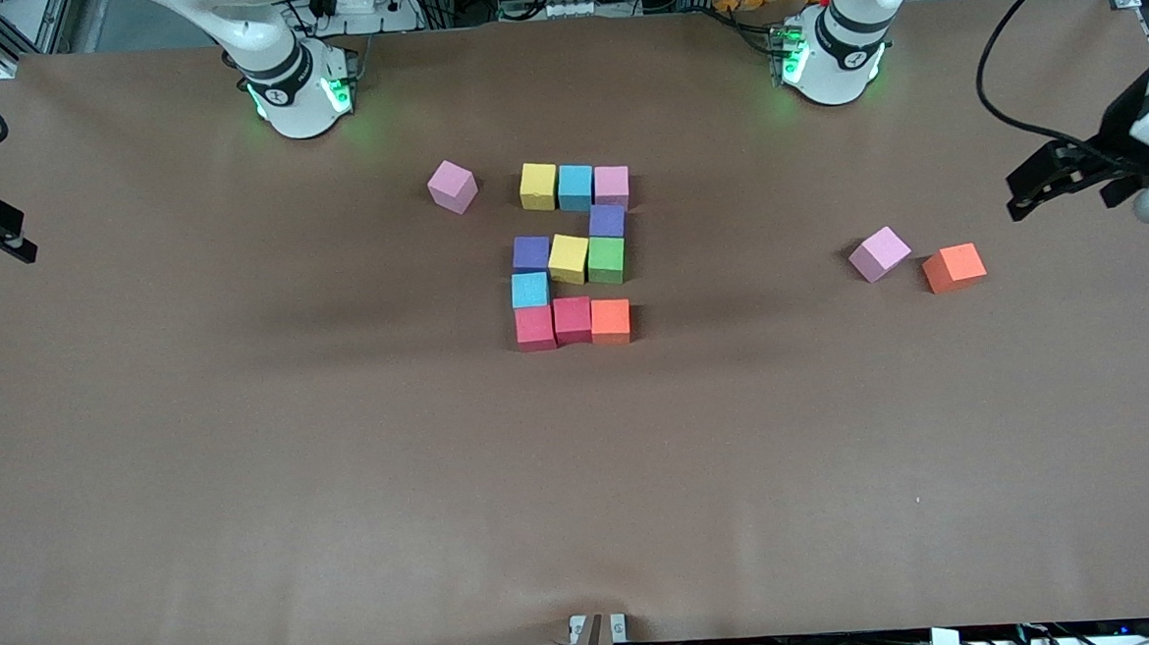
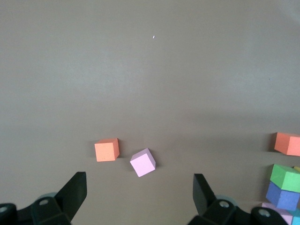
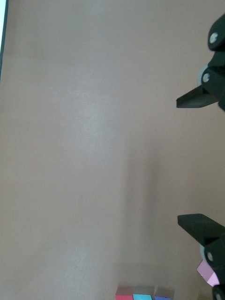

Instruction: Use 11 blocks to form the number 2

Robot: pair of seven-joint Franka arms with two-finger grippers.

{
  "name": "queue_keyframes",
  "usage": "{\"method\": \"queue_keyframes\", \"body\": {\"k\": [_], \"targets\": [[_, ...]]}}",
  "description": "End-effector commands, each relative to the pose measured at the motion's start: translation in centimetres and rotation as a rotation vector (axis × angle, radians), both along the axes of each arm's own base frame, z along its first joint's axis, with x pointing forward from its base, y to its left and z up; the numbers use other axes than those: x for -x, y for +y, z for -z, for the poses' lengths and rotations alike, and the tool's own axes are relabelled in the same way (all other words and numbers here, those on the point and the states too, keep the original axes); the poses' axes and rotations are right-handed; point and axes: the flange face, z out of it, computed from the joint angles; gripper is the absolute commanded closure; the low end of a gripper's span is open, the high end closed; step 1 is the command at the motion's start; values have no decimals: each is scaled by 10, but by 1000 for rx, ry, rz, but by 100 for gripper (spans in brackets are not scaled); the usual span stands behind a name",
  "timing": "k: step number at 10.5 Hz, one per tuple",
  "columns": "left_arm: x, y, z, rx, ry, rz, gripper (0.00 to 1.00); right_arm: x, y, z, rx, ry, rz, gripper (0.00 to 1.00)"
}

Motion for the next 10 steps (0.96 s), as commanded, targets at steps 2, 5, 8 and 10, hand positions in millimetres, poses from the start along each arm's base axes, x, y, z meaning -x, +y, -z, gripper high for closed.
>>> {"method": "queue_keyframes", "body": {"k": [2,5,8,10], "targets": [[10,2,-7,24,2,28,0,0,2,-9,-22,-15,154,0],[9,-1,-11,94,0,-25,0,0,0,-10,-22,-16,176,0],[11,-9,-8,71,28,-42,0,0,-1,-12,-24,-19,185,0],[9,-13,-7,28,50,-30,0,2,-3,-18,-22,-24,185,0]]}}
